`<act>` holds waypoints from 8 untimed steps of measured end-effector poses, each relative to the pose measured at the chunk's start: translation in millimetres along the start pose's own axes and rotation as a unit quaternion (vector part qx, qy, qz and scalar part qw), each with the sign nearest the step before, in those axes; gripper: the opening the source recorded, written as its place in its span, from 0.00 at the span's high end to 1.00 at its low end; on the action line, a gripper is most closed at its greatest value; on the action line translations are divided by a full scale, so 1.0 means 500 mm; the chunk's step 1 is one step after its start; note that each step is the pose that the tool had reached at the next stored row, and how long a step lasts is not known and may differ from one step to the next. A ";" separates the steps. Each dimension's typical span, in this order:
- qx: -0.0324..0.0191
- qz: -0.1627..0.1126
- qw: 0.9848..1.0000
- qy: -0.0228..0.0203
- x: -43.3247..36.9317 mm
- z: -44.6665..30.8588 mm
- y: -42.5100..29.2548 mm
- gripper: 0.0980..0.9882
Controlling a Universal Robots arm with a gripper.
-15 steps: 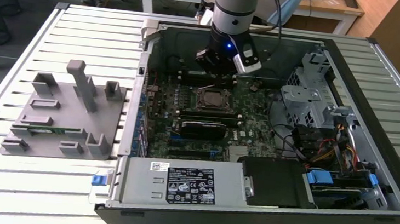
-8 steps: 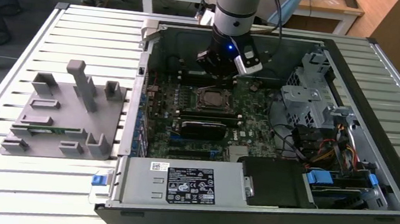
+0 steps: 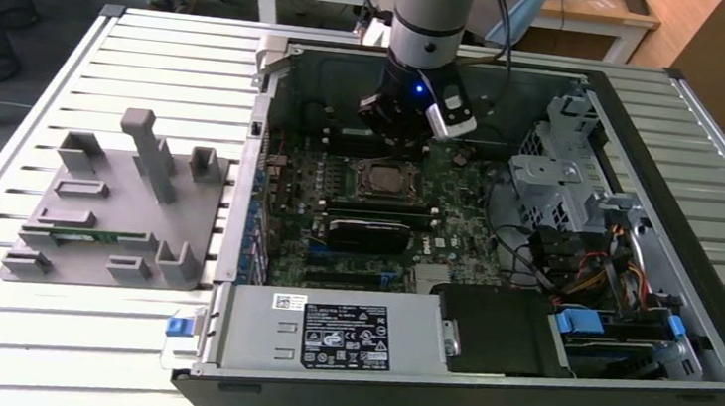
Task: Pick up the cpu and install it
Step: 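Install the first cpu locking lever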
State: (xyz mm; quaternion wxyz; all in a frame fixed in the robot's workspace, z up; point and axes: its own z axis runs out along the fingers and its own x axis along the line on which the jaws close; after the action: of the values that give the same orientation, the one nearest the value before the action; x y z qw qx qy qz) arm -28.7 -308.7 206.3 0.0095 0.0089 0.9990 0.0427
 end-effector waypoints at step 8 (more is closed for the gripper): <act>0.000 0.000 1.000 0.000 -0.001 0.010 -0.001 0.98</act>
State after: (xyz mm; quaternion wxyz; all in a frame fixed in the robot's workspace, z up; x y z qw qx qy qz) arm -28.1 -308.7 201.5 0.0094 0.0085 0.9990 0.0427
